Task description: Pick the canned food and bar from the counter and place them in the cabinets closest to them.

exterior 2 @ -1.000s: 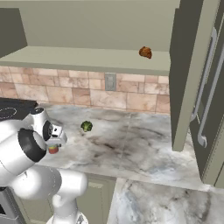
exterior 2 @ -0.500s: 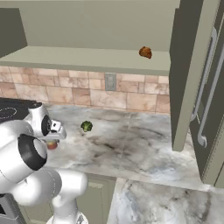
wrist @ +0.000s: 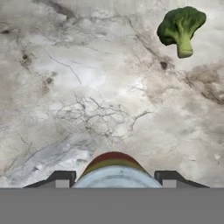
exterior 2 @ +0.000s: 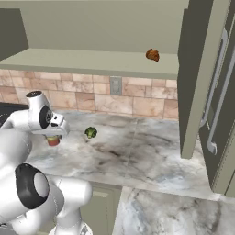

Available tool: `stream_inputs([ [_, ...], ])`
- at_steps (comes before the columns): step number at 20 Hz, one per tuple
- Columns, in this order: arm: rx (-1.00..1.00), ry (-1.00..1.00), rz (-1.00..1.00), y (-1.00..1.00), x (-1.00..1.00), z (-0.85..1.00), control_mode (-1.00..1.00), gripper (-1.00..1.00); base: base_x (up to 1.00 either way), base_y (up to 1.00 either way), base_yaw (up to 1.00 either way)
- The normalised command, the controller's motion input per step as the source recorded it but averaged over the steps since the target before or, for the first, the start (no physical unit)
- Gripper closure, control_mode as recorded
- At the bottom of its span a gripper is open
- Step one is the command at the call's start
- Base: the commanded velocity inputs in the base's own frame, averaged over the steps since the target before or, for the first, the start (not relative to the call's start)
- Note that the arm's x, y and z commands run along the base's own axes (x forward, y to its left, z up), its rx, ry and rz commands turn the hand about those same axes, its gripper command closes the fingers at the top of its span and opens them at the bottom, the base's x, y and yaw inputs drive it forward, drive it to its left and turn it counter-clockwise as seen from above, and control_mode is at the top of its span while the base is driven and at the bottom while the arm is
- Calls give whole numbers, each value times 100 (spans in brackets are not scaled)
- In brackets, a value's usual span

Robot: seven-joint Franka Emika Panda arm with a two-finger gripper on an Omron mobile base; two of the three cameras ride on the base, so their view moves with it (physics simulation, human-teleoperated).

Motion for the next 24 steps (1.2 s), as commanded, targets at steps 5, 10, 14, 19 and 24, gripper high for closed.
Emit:
stream_inputs([
  [5,0,-3,-2,-39,-38,63,-100,100,0,0,0],
  [10,0,-8,-2,-37,-35,53,-100,100,0,0,0],
  [14,0,-18,-1,-31,-22,59,-100,100,0,0,0],
  [19,2,-24,0,-19,-1,67,-100,100,0,0,0],
  [24,5,-23,0,-18,0,82,-100,100,0,0,0],
])
